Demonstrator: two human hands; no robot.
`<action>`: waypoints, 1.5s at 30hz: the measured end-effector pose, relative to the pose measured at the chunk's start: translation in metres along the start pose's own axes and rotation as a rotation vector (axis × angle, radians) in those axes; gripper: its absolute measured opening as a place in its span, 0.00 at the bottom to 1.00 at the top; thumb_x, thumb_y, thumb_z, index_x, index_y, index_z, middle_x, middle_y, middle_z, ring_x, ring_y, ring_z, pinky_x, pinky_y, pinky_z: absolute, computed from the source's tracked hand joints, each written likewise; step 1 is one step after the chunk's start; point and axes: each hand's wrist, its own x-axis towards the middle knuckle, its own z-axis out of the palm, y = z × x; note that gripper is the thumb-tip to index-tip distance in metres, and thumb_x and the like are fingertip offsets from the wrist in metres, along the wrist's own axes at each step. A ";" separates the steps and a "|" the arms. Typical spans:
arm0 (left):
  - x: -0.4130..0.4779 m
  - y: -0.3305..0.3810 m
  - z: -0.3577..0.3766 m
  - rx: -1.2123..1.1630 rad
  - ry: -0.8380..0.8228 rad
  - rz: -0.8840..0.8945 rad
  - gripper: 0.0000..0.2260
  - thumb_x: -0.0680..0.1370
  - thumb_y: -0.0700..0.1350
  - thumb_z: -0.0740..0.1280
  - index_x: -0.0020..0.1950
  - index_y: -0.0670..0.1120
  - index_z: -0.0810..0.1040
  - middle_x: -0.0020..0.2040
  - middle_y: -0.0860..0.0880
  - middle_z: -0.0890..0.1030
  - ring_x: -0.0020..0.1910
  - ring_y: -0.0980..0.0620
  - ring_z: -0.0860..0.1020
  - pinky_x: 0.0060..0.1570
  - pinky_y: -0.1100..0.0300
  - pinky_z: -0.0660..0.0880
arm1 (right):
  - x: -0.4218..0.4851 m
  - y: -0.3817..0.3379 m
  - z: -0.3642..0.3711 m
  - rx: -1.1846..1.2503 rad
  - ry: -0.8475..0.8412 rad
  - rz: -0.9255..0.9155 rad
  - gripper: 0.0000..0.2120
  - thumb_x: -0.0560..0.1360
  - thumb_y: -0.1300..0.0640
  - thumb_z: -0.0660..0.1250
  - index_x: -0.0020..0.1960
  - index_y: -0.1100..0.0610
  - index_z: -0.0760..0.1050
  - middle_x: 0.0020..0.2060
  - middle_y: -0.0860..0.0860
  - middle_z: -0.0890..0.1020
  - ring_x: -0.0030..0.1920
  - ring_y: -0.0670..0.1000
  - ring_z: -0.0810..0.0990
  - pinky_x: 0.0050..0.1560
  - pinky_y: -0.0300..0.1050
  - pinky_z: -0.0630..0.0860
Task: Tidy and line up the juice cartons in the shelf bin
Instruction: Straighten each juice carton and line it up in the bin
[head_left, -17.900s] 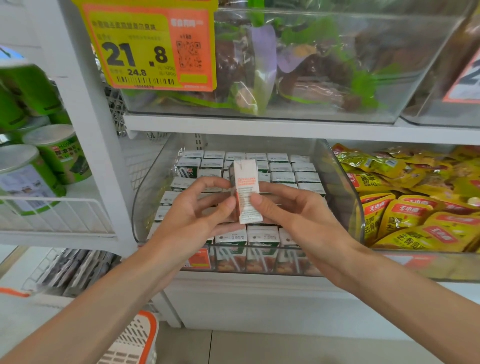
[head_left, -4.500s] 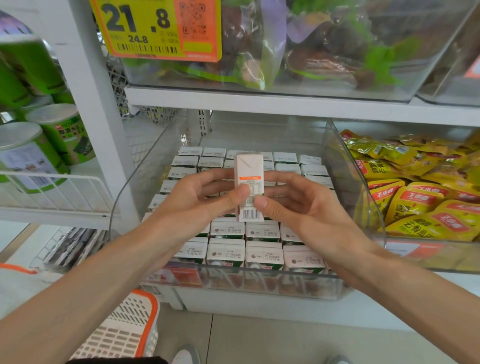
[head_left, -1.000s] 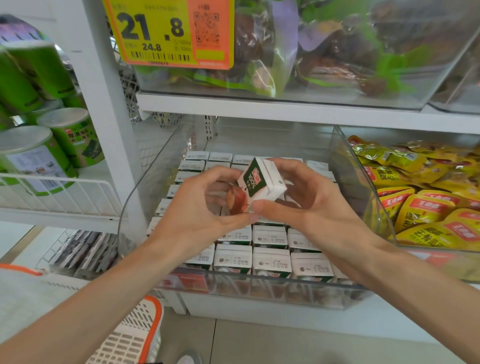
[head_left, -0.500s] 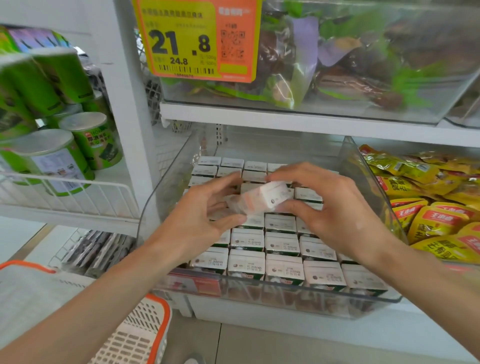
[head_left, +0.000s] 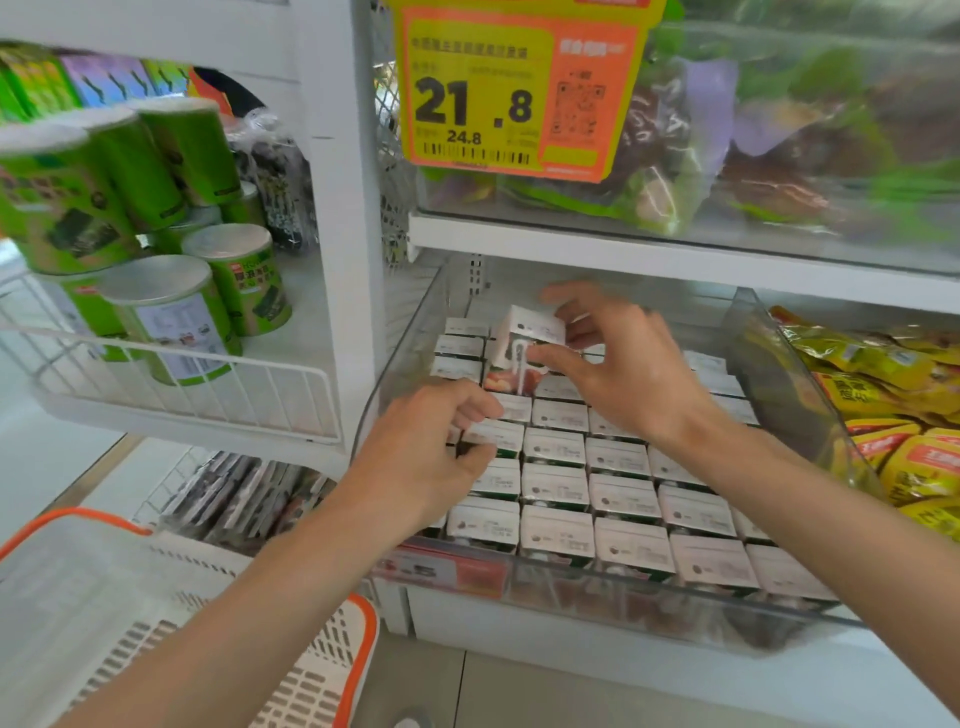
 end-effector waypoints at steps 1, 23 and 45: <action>0.000 0.000 0.000 -0.004 -0.003 0.001 0.12 0.79 0.43 0.73 0.56 0.59 0.79 0.55 0.58 0.80 0.56 0.61 0.76 0.61 0.65 0.72 | 0.002 0.001 -0.003 -0.011 -0.011 -0.003 0.20 0.77 0.48 0.77 0.66 0.45 0.76 0.51 0.42 0.82 0.48 0.39 0.83 0.51 0.26 0.77; 0.003 -0.005 0.003 0.007 -0.061 0.029 0.06 0.79 0.48 0.74 0.52 0.60 0.83 0.53 0.59 0.79 0.53 0.68 0.73 0.55 0.67 0.69 | -0.001 0.045 -0.005 -0.115 -0.268 -0.042 0.08 0.78 0.48 0.75 0.57 0.46 0.86 0.51 0.43 0.82 0.50 0.45 0.81 0.56 0.45 0.79; 0.009 -0.004 0.013 -0.008 0.031 0.040 0.10 0.79 0.43 0.74 0.51 0.60 0.83 0.47 0.59 0.80 0.47 0.69 0.75 0.50 0.67 0.72 | 0.009 0.027 -0.036 -0.103 -0.349 -0.064 0.19 0.80 0.50 0.73 0.69 0.54 0.77 0.55 0.49 0.81 0.52 0.50 0.80 0.58 0.48 0.79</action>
